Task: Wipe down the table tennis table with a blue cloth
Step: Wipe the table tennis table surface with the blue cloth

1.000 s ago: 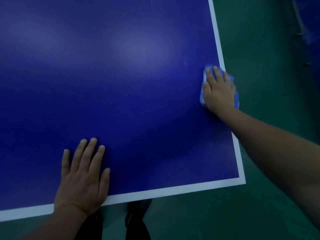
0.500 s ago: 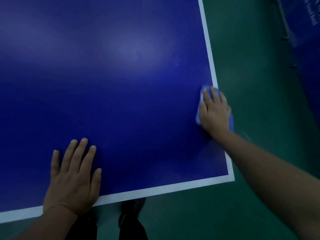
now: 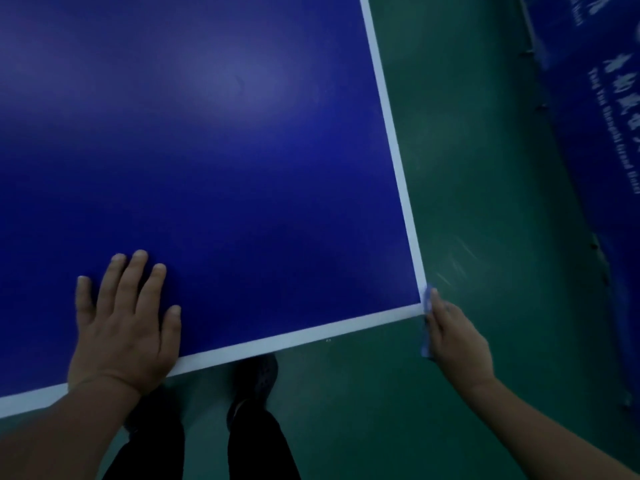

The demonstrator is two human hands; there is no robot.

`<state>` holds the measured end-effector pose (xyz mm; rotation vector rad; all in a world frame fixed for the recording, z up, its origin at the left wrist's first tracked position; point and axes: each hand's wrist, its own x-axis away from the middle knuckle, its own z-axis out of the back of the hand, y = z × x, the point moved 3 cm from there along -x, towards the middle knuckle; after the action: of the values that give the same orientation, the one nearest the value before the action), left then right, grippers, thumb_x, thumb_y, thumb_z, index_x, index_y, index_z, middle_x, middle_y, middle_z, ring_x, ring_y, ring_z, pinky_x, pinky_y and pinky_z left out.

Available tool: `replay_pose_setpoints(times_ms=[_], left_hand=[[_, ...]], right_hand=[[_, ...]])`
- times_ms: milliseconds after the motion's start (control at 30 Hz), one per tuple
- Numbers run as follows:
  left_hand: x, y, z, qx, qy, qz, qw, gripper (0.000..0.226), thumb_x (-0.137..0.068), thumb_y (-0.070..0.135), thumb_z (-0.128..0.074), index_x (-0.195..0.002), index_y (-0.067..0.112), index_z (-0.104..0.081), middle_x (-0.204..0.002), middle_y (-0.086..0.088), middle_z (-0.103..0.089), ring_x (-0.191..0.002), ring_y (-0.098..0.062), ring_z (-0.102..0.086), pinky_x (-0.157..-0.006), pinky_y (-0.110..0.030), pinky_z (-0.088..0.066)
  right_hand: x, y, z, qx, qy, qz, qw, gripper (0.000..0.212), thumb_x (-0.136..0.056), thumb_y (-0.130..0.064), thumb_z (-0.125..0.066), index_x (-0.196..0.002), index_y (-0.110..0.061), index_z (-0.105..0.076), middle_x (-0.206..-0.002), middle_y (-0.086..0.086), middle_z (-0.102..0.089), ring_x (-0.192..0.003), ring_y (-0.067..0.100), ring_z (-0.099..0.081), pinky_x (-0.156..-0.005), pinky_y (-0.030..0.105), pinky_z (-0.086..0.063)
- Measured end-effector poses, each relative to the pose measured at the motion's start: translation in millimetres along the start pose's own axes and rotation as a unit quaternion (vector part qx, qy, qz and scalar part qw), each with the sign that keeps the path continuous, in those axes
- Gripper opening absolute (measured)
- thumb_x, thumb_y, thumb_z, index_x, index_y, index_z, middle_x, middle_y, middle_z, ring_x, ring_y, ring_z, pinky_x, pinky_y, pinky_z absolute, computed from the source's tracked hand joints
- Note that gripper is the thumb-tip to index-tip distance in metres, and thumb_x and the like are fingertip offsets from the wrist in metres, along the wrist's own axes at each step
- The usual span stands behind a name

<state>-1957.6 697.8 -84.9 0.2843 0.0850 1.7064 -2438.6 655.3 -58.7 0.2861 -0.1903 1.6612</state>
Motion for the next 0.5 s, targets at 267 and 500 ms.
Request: replay_pose_setpoints(times_ms=[267,500], left_hand=[[0,-1,0,-0.013,-0.011,0.011,1.000,0.064,-0.096,0.045,-0.027,-0.146,0.008,-0.038,-0.161,-0.013,-0.023,-0.153,-0.024,-0.005,-0.121,-0.052,0.004],[0,1,4,0.000,-0.004,0.009,1.000,0.065,-0.096,0.044,-0.025,-0.147,0.006,-0.039,-0.161,-0.013,-0.023,-0.152,-0.026,-0.007,-0.122,-0.050,0.006]], right_hand=[[-109,-62,66,-0.186,0.179,-0.034,0.966,0.039,-0.103,-0.038,-0.041,-0.136,-0.021,-0.053,-0.122,0.001,-0.061,-0.105,0.019,-0.055,-0.085,0.039,-0.046],[-97,-231,23,-0.108,0.200,0.160,0.961,0.043,-0.093,-0.013,-0.057,-0.136,-0.008,-0.059,-0.146,0.017,-0.052,-0.131,0.039,-0.051,-0.105,0.049,-0.043]])
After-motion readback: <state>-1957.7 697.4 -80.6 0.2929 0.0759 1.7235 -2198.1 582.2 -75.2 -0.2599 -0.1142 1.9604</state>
